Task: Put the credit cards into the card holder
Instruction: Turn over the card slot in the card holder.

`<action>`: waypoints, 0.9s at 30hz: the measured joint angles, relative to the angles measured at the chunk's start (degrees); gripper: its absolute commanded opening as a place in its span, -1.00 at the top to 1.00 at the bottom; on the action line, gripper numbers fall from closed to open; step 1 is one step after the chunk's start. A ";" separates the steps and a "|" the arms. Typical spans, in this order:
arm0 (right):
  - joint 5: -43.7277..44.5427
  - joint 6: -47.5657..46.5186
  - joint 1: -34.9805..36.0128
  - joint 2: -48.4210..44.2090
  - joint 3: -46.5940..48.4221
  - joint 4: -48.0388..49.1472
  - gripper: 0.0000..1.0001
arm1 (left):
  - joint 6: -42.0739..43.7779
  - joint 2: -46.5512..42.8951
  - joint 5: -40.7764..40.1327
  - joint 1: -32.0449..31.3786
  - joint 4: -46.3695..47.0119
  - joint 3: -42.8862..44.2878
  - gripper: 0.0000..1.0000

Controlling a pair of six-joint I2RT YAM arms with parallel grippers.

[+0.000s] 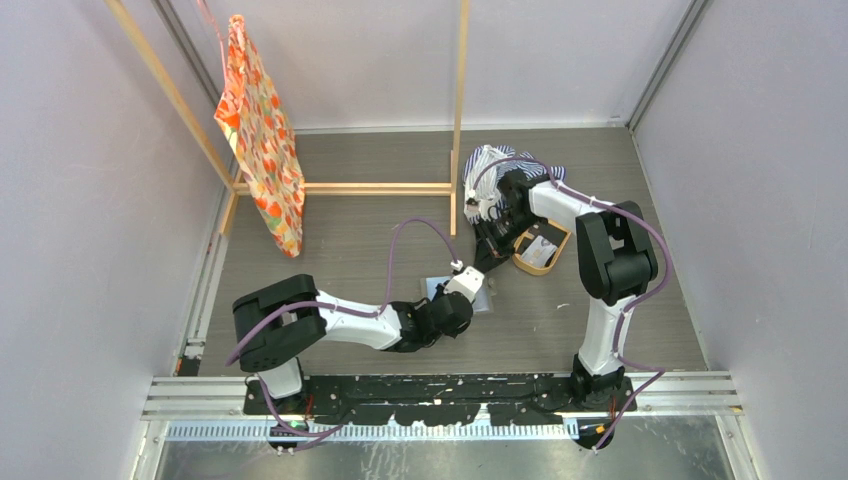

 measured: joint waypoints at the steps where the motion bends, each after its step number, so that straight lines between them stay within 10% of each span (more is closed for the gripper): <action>1: 0.68 0.02 0.11 0.00 -0.11 0.22 0.87 | -0.07 -0.07 0.09 0.04 0.28 -0.17 0.44; 15: -2.34 2.84 10.12 2.75 -0.07 2.40 0.84 | -4.02 -14.23 5.42 0.42 -2.23 -6.91 -0.14; 21: -1.57 7.04 13.55 4.55 2.51 6.12 0.82 | -5.46 -31.12 7.63 0.48 -3.58 -10.49 -0.89; 27: 0.37 7.61 13.51 8.24 4.66 7.26 0.81 | -9.86 -35.54 12.81 3.65 5.62 -18.25 -0.65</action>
